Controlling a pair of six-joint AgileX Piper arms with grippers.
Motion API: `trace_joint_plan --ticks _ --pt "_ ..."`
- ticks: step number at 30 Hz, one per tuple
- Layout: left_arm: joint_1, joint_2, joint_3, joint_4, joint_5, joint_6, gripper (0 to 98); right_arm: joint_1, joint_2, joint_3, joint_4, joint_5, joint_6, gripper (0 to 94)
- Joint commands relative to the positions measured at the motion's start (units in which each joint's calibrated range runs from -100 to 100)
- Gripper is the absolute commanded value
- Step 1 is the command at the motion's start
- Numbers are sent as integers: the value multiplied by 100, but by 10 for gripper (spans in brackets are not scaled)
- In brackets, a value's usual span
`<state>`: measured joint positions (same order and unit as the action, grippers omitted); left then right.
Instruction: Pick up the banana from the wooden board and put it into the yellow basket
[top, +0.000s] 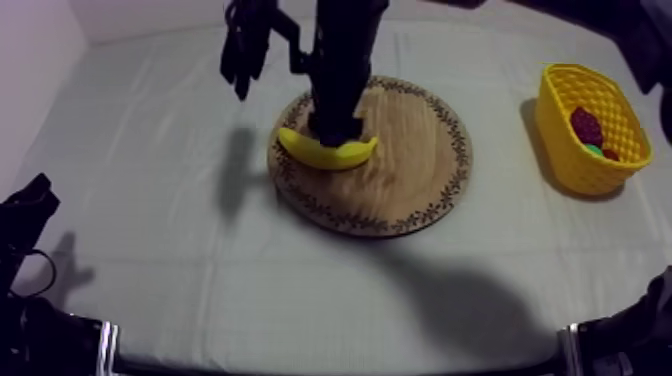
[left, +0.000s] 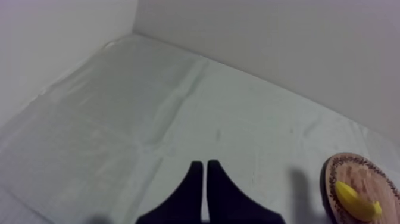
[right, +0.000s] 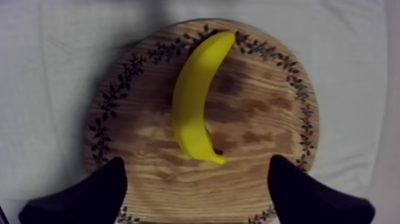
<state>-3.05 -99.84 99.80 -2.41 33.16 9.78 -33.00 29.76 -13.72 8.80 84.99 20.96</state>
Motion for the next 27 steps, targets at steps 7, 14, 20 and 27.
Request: trace_joint_plan --ticks 7,14,20,27 --pt "-2 2 -2 -1 -1 1 1 42 669 -2 18 -475 -8 800" --pt "-2 2 -2 -1 -1 1 1 49 1175 -270 -2 -588 20 789" --pt "-2 2 -2 -1 -1 1 1 62 1524 -416 -35 -674 36 746" --pt "-2 2 -2 -1 -1 1 1 61 1766 -598 -63 -805 50 691"
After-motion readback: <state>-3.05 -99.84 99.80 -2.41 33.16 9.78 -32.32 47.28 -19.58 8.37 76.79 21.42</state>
